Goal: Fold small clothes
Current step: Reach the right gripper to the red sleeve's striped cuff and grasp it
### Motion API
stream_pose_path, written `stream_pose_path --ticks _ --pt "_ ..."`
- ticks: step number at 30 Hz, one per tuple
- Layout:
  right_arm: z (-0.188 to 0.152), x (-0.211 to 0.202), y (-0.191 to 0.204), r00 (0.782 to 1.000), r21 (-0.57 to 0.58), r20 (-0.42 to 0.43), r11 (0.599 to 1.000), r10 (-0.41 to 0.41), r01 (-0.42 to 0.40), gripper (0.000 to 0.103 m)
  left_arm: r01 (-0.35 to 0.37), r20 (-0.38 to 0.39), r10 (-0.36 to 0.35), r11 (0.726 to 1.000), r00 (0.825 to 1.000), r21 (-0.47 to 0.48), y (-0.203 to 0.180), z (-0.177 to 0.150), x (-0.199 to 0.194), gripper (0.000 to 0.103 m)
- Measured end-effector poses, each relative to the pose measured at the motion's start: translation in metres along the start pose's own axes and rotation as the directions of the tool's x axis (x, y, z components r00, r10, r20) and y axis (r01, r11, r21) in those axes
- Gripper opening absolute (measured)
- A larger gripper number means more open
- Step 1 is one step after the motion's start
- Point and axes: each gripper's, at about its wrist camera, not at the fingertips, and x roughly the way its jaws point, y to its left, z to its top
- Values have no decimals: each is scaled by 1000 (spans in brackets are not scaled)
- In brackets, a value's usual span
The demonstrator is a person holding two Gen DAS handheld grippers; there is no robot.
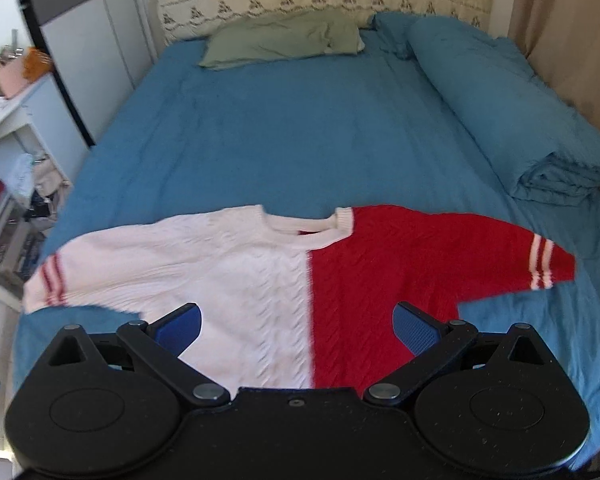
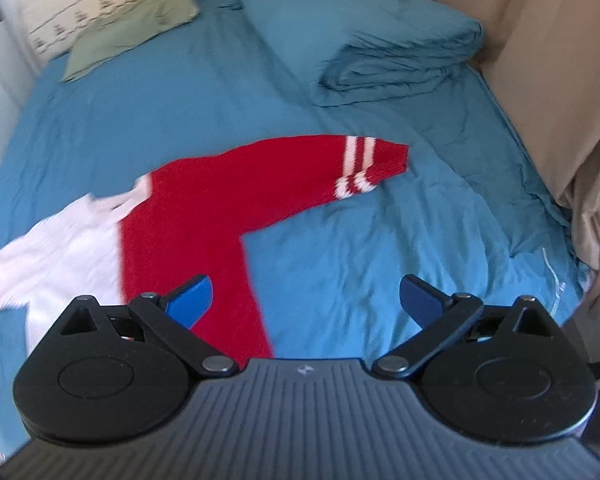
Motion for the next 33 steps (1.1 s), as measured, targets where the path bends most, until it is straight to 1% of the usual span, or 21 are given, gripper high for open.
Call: stream_pose_path --ticks 4,9,14,16,21,23,26,29,32,33 --pt "32 93 -37 1000 52 -12 999 -14 14 103 -17 -32 17 1000 999 20 -39 22 77 103" --pt "66 197 -80 999 131 -28 991 -20 23 103 -8 -87 8 1000 996 -4 -77 44 174 103" --pt "88 279 -112 999 161 -27 986 -32 36 103 8 -119 -8 1000 993 1 -108 59 258 103" --pt "92 307 -120 999 174 -32 984 -38 43 99 21 -123 -20 1000 992 6 -116 60 286 103" --pt "95 355 -138 999 237 -31 970 -45 51 93 39 -147 -35 999 989 26 -131 57 342 103" --pt "92 371 -144 999 272 -35 961 -40 48 88 36 -148 -30 999 989 36 -134 55 358 103" --pt "88 389 -149 999 320 -37 947 -18 29 83 36 -155 -30 999 987 35 -132 48 376 103" --pt "83 401 -150 999 350 -38 936 -7 20 78 48 -146 -42 998 988 36 -132 45 382 103" --pt "80 409 -148 1000 367 -23 930 4 5 66 55 -133 -48 997 990 48 -132 42 386 103" --pt "79 410 -147 1000 368 -20 930 7 1 55 59 -129 -53 997 990 42 -131 42 387 103"
